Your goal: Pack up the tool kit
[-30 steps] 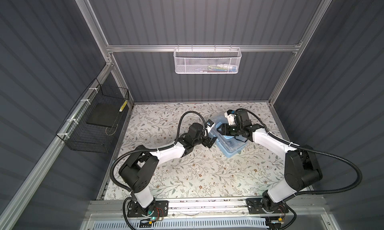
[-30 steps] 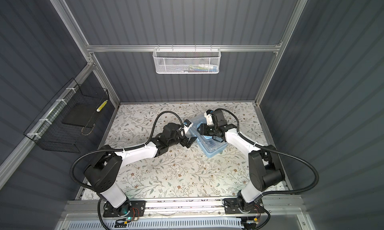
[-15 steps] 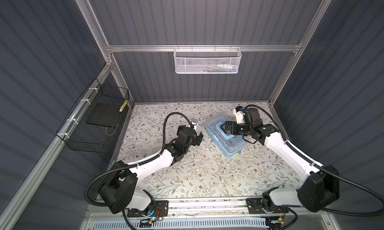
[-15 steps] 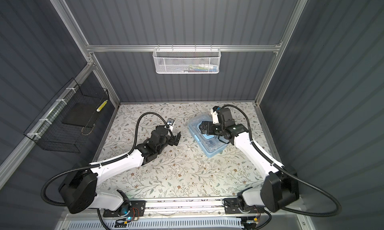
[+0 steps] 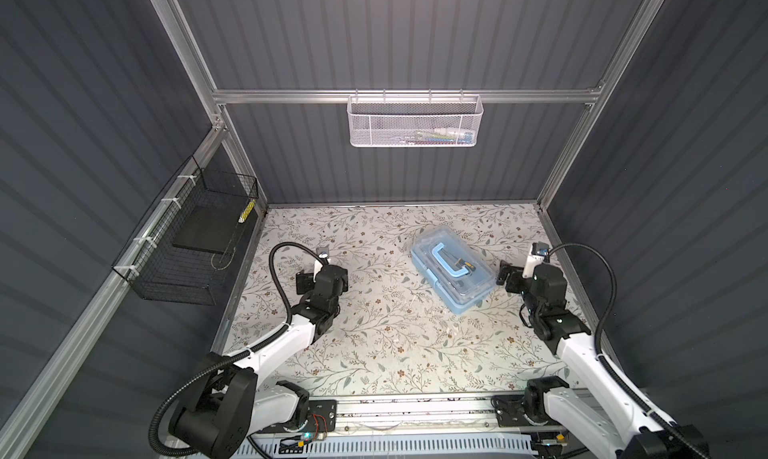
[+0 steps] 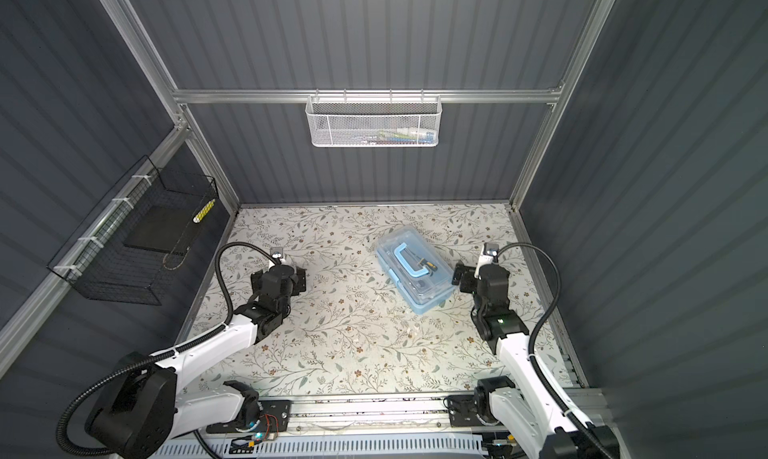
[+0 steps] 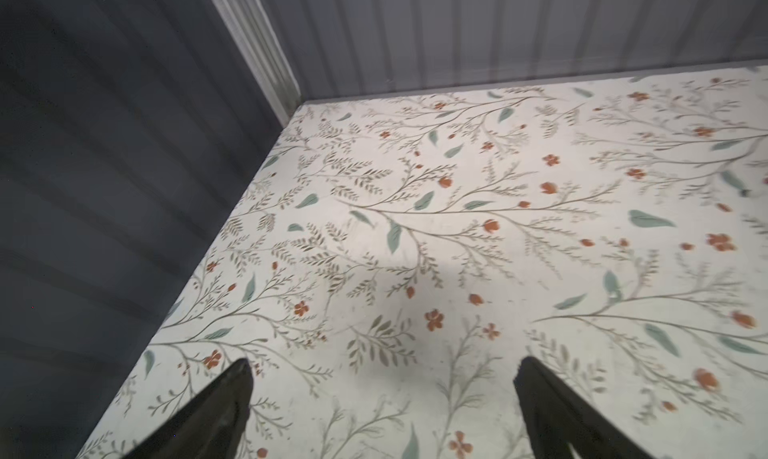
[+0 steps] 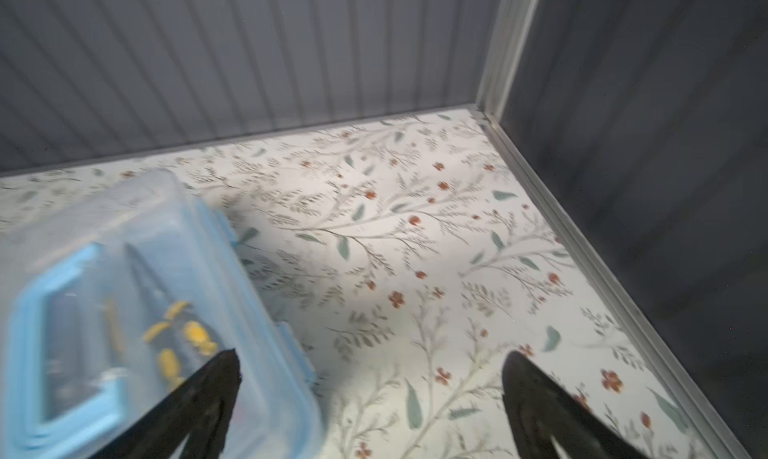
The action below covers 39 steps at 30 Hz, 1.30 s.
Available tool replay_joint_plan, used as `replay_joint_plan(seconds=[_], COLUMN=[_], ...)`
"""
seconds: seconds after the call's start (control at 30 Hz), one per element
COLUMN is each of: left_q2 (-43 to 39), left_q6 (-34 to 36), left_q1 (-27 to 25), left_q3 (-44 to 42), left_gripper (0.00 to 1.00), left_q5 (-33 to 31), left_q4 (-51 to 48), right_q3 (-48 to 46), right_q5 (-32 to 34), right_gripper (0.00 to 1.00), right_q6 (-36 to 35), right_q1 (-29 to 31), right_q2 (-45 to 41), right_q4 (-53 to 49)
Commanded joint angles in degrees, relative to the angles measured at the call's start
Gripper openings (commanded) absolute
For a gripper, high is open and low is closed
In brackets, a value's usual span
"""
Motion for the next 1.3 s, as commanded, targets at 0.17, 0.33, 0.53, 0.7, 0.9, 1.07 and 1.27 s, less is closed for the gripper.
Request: replay_joint_plan(seconds=[0.17,0.33,0.53,0.7,0.9,1.07,1.27], left_q2=[3.8,6.7,11.0,18.0,25.4,27.1,27.2], left_q6=[4.5,8.1,12.0,13.3,11.3,6.5,6.8], left_q1=[4.0,5.4,6.9,9.7,14.1,19.7,19.8], left_q3=[-2.6,-5.3,-6.2,-6.1,-6.8,-3.9,-4.0], left_gripper=[1.00,1.00,1.00,1.00,1.00,1.00,1.00], left_q5=[0.1,1.9,4.5,9.0,17.4,24.6,24.4], left_q4=[9.9,19.4,27.0,34.9,44.3,38.0,38.7], right_q3=[-9.9,-12.2,-12.8,-9.8,-6.5,-6.4,-6.3], right_q5=[1.8,1.5,-0.7,-0.7,-1.5,-1.5,-1.5], right_gripper=[0.99,0.99,0.99,0.99,0.99,0.99,0.99], right_q6=[-4.0,-4.1,-5.5,-5.0,-4.3,-4.1,-4.1], right_q1=[-4.3,-4.8,-4.7,-4.9,-5.7,-5.7,-5.7], right_q2=[8.8,21.4,34.4,33.3,33.2,32.9,32.8], right_q4=[32.8,48.6,63.6,56.3,49.9,49.2,48.7])
